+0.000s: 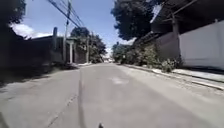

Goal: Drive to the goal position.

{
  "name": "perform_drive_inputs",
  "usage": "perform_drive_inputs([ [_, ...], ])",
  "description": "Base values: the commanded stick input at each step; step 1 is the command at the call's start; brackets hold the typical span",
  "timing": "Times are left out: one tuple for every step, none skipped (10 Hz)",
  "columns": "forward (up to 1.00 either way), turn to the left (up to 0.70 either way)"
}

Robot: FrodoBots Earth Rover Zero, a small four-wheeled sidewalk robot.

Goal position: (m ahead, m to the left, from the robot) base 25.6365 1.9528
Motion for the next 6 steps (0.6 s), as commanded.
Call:
perform_drive_inputs([
  [1.00,-0.27],
  [1.00,-0.35],
  [1.00,-0.40],
  [1.00,-0.40],
  [1.00,-0.40],
  [1.00,-0.40],
])
